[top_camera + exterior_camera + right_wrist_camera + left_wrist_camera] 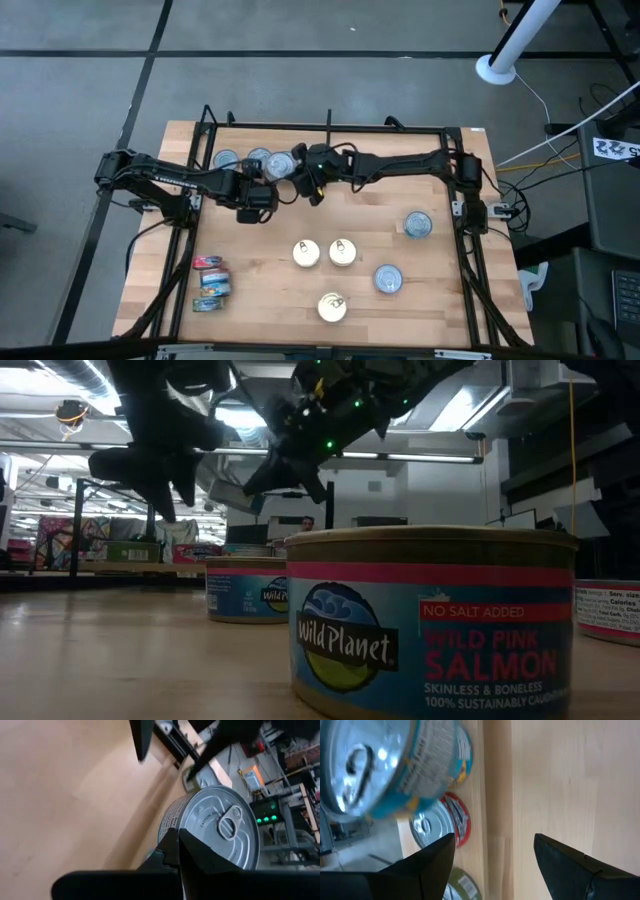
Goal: Stack canned seafood by type on shelf
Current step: Stack the yellow blue tuna can on top of the yellow blue tuna can on the shelf
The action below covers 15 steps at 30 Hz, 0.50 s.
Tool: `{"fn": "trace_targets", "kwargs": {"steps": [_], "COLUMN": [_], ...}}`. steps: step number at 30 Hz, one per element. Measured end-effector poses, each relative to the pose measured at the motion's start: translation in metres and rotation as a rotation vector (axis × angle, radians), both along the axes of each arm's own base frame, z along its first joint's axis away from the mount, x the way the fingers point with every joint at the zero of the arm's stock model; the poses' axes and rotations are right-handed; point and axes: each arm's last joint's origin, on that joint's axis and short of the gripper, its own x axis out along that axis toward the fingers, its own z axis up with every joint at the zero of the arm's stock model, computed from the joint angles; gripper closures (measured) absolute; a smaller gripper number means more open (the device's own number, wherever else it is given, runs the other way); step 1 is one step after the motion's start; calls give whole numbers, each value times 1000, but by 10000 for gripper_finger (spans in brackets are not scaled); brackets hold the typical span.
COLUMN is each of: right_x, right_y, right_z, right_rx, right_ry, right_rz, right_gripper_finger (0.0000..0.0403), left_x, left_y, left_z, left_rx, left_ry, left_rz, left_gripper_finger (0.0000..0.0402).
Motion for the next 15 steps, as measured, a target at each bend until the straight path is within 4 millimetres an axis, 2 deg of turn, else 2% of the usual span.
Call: {"fn": "trace_targets", "kwargs": {"steps": [9, 15], "right_x": [-3, -2], "right_y": [-24, -28], "right_z": [-13, -18], "right_rx": [11, 16], "right_ry": [53, 60], "right_rz": [-54, -56], "right_gripper_finger": [402, 402], "left_x": [-7, -6], "left_y": [0, 0], "left_z": [-1, -1], "left_rx": [-4, -4], "left_ry": [42, 39], "left_rz": [46, 47], "left_gripper_finger": [133, 133]}}
